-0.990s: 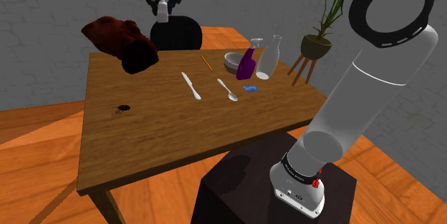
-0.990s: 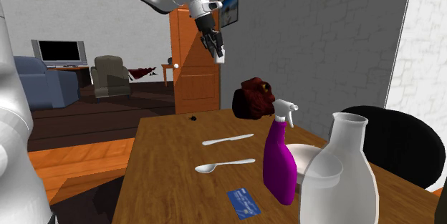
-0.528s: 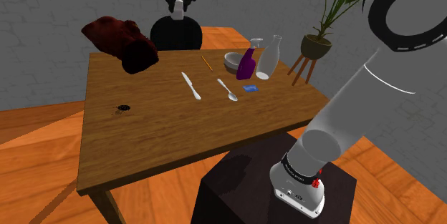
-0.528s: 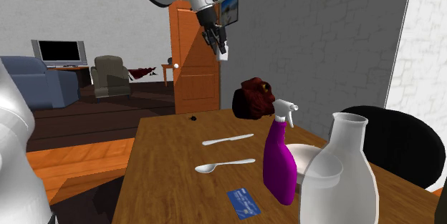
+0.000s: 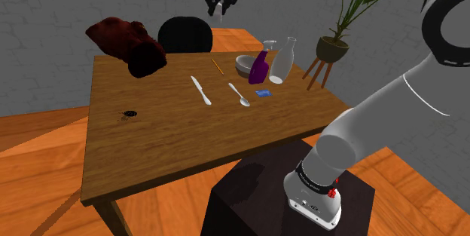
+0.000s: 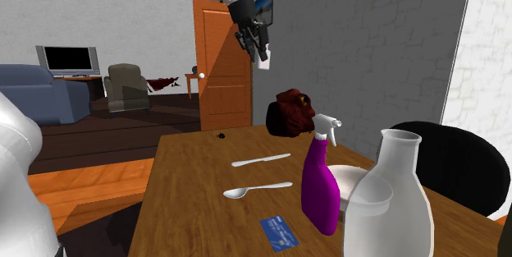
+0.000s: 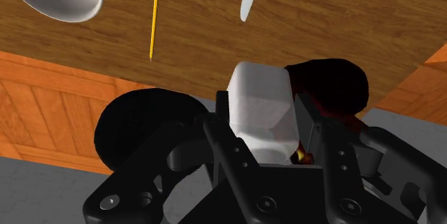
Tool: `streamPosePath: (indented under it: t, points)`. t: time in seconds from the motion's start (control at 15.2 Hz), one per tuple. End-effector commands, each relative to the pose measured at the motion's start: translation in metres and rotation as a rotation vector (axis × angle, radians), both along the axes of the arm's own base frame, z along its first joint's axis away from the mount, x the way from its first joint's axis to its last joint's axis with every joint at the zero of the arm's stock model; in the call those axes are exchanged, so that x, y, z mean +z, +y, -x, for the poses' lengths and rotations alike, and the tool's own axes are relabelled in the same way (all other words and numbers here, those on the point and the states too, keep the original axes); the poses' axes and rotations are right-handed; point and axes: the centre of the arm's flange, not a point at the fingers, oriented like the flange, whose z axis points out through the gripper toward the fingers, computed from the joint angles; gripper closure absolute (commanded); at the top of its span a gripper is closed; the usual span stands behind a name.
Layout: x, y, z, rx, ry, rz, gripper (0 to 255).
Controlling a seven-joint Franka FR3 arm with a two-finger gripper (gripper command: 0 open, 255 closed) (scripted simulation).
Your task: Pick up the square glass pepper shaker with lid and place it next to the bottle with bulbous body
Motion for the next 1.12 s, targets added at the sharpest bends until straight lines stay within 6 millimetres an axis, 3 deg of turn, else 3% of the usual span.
streamPosePath:
  t: [0.0, 1.06]
  points:
    - [0.0, -0.022, 0.016, 0.001, 0.0, 0.0, 255]
    - [0.0, -0.204, 0.124, 0.001, 0.0, 0.0, 255]
